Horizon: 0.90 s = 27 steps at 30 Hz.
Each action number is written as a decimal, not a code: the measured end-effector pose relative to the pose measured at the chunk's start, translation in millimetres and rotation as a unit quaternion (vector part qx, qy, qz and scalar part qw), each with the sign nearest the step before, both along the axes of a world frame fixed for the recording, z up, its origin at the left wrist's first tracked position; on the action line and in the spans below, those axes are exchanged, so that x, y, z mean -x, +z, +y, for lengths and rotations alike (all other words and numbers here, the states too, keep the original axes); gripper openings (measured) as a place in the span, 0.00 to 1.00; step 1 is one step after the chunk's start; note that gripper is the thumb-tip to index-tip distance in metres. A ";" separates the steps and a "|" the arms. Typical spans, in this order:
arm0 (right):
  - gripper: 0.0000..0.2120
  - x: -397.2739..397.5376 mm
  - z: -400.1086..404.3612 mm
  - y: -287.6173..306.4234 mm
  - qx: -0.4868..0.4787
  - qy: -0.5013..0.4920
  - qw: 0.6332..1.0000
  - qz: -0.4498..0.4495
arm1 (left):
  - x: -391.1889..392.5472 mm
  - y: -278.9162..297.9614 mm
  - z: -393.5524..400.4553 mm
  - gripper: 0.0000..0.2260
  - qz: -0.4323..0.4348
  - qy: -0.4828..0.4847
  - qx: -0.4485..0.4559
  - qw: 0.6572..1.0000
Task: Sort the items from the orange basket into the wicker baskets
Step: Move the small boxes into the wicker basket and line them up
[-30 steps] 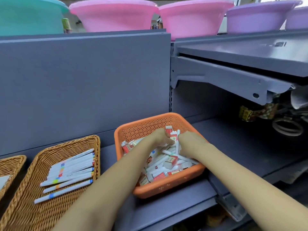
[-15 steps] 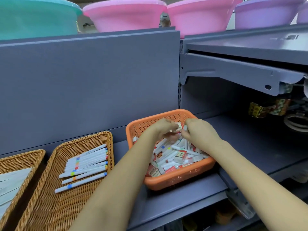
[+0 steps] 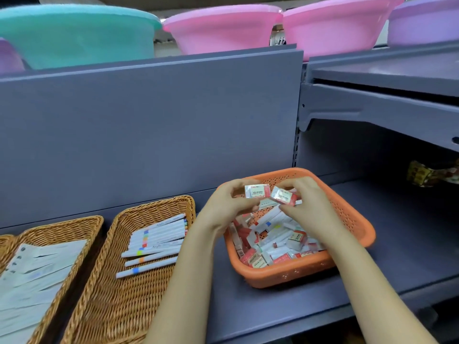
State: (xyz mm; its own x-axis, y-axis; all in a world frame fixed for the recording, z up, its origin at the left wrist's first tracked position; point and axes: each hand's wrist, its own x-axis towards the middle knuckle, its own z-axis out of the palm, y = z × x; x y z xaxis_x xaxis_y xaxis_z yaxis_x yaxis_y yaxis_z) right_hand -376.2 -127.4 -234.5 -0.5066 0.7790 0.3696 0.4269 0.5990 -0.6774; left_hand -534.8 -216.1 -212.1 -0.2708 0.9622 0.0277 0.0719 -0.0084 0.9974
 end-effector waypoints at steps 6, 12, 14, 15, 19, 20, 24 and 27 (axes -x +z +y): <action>0.19 -4.2 -23.2 6.8 0.042 0.055 0.991 0.113 | 3.5 2.6 -23.1 0.14 0.057 0.024 -0.023 0.998; 0.21 -2.6 -37.1 7.8 0.079 0.088 0.983 0.139 | 10.2 -1.5 -38.3 0.13 0.091 0.039 -0.046 0.994; 0.20 -0.9 -38.0 5.8 0.054 0.092 0.990 0.088 | 12.8 -2.4 -45.5 0.13 0.118 0.046 -0.050 0.991; 0.18 0.8 -38.6 5.2 0.035 0.095 0.993 0.054 | 14.4 -2.8 -49.8 0.13 0.127 0.049 -0.053 0.989; 0.15 14.5 -44.3 5.2 -0.005 0.133 0.991 0.024 | 23.3 -3.3 -71.7 0.12 0.197 0.085 -0.066 0.975; 0.15 19.4 -47.2 5.2 -0.010 0.145 0.989 0.034 | 25.9 -3.1 -78.5 0.12 0.227 0.102 -0.069 0.966; 0.14 44.4 -63.0 3.5 -0.038 0.181 0.982 0.048 | 38.1 -0.5 -110.2 0.12 0.280 0.161 -0.055 0.945; 0.15 64.1 -82.1 4.8 -0.064 0.206 0.975 0.044 | 52.7 -1.0 -138.7 0.12 0.310 0.184 -0.015 0.933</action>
State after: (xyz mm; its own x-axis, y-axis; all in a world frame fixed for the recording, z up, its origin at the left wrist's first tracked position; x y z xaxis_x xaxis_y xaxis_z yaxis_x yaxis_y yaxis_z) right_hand -440.3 -209.5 -229.8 -0.7295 0.4606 0.5057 0.0758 0.7892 -0.6094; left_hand -587.5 -354.8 -213.1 -0.5052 0.8037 0.3145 0.6384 0.1028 0.7628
